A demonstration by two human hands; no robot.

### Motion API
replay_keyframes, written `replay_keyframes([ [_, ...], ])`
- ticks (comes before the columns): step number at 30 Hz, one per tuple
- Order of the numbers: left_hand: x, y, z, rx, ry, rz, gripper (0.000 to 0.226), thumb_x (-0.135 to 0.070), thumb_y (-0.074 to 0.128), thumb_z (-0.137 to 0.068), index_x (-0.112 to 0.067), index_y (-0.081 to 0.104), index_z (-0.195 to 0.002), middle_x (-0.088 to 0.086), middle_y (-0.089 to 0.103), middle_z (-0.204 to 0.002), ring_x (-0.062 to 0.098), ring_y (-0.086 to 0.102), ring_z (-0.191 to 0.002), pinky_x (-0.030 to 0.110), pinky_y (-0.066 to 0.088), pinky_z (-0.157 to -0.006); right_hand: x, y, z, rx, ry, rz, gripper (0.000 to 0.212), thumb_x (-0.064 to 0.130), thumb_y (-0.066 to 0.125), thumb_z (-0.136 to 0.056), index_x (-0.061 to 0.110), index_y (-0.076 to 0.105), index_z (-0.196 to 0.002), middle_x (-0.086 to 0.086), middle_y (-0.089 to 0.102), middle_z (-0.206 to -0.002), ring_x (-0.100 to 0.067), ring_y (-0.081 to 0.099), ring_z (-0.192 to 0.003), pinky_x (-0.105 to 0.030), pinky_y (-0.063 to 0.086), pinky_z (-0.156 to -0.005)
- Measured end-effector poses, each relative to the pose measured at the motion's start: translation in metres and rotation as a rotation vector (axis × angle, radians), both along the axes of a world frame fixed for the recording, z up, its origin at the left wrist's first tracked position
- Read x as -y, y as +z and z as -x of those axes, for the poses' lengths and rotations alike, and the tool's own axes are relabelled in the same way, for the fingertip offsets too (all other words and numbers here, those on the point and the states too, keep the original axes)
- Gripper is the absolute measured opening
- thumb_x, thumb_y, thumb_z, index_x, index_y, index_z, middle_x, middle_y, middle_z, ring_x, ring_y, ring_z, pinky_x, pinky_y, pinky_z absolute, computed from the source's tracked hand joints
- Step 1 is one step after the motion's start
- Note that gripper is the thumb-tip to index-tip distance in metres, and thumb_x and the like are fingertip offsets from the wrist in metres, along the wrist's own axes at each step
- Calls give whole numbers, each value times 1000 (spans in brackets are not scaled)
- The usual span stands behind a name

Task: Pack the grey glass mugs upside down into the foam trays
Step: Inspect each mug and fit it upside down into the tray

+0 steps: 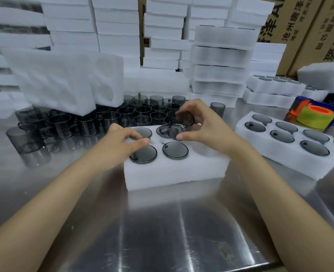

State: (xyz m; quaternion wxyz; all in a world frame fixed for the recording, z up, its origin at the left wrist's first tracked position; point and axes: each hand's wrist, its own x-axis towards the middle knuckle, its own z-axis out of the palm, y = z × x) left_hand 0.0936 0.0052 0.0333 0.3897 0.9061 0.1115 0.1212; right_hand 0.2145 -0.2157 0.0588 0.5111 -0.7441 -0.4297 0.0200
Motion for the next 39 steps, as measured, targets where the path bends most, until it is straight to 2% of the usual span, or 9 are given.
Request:
replay_keyframes([
  [3,2,0,0,44,27,-38,30,-54,65,-81,-31,65,-100,-13,38,-98,0,48,-86,18,35,-71,-6,0,8,139,17,-52,81,-6,82,-64,36,48,-124,6,58,-124,-3,54,-118,-22,42,-102],
  [6,5,2,2,213,24,-202,43,-48,69,-79,-30,58,-117,-14,40,-99,7,44,-100,24,36,-84,-11,2,14,390,-24,-44,76,-4,82,-65,18,52,-131,12,53,-124,-8,52,-120,-28,44,-102],
  [8,9,3,5,348,-17,-311,50,-39,72,-80,-27,55,-126,-14,41,-107,5,37,-111,23,33,-91,-15,2,17,541,-62,-45,72,1,84,-66,8,54,-131,9,51,-124,-8,49,-120,-25,41,-103],
  [12,18,7,8,564,-63,-516,50,-24,79,-76,-15,55,-119,-5,44,-118,12,38,-114,21,33,-91,-18,-1,20,632,-109,-54,67,5,84,-68,7,56,-129,-4,55,-124,-12,48,-119,-20,36,-104],
  [15,20,10,11,638,-108,-607,54,-18,81,-74,-10,54,-121,8,45,-122,22,42,-113,34,43,-92,-19,-2,20,684,-114,-59,65,6,83,-69,7,57,-128,0,51,-121,-17,48,-117,-24,38,-102],
  [18,22,12,13,612,-118,-708,50,-16,80,-76,-13,62,-122,15,47,-125,28,42,-113,41,48,-89,-21,-2,21,758,-110,-42,67,11,85,-68,5,56,-129,-6,55,-119,-17,46,-113,-24,36,-101],
  [23,27,16,13,573,-100,-897,31,-11,79,-75,-12,73,-105,23,54,-126,43,51,-113,55,50,-80,-22,-2,27,820,-54,31,63,13,81,-74,3,55,-131,-12,57,-120,-22,48,-110,-20,34,-100],
  [34,30,21,18,596,-138,-968,15,0,75,-75,-7,74,-89,21,61,-117,40,57,-105,44,51,-65,-22,0,34,859,-28,83,63,7,79,-76,1,53,-132,-15,57,-122,-28,50,-110,-24,37,-100],
  [39,28,17,15,516,-99,-969,26,-4,74,-77,-9,73,-102,23,53,-130,43,51,-115,52,50,-71,-23,0,35,883,-28,82,57,6,79,-76,2,57,-129,-14,59,-120,-26,51,-109,-23,37,-99],
])
